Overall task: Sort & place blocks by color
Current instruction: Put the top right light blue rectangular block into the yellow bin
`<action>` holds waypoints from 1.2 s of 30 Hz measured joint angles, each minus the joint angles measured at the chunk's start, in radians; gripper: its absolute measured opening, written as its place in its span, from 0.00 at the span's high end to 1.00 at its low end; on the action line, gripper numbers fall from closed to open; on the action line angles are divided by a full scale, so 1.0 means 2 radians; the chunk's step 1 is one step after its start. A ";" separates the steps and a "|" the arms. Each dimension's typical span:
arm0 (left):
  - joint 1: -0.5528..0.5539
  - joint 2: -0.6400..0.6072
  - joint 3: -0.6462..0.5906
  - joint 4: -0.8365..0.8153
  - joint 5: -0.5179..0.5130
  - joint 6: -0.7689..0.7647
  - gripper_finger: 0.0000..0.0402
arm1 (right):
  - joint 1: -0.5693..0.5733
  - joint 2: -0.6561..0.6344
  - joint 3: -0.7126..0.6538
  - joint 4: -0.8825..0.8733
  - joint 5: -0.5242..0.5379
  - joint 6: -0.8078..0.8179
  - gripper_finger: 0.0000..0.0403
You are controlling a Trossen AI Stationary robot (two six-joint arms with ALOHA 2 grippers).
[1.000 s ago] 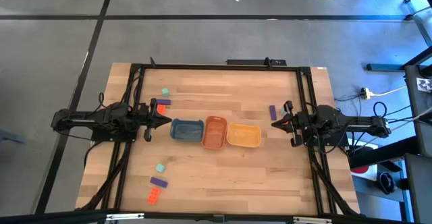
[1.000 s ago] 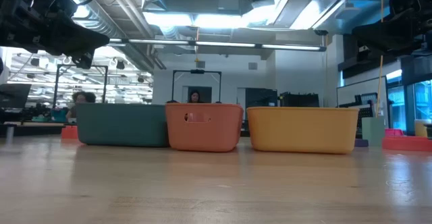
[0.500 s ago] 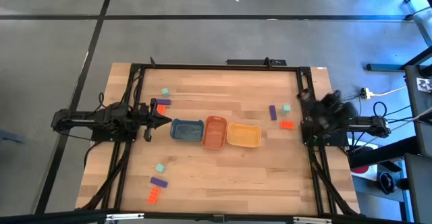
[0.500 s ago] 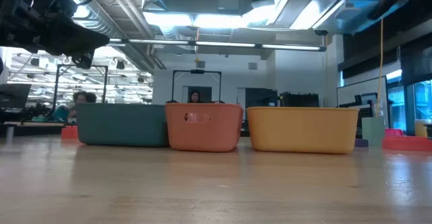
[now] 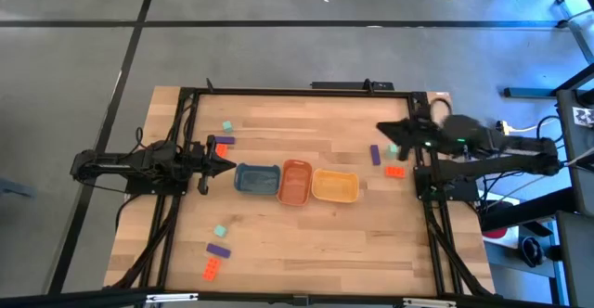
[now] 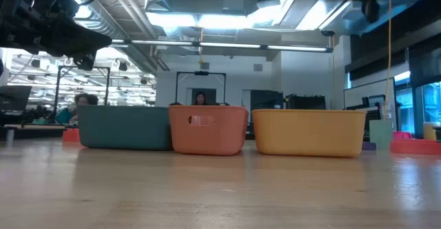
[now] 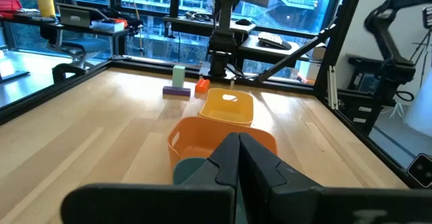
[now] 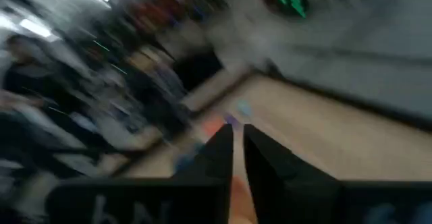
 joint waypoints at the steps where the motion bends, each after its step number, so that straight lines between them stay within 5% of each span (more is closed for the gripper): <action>1: 0.000 0.000 0.000 0.000 0.000 0.000 1.00 | -0.002 0.024 0.017 -0.033 0.008 0.011 0.84; 9: 0.000 0.000 0.000 0.000 0.000 0.000 1.00 | -0.034 0.153 0.103 -0.337 0.021 0.222 0.46; 15: 0.000 0.000 0.000 0.000 0.000 0.000 1.00 | -0.087 0.199 0.115 -0.440 -0.023 0.331 0.30; 25: 0.000 0.000 0.000 0.000 0.000 0.000 1.00 | -0.191 0.267 0.104 -0.450 -0.061 0.251 0.29; 36: 0.000 0.000 0.000 0.000 0.000 0.000 1.00 | -0.273 0.266 -0.045 -0.300 -0.166 0.218 0.29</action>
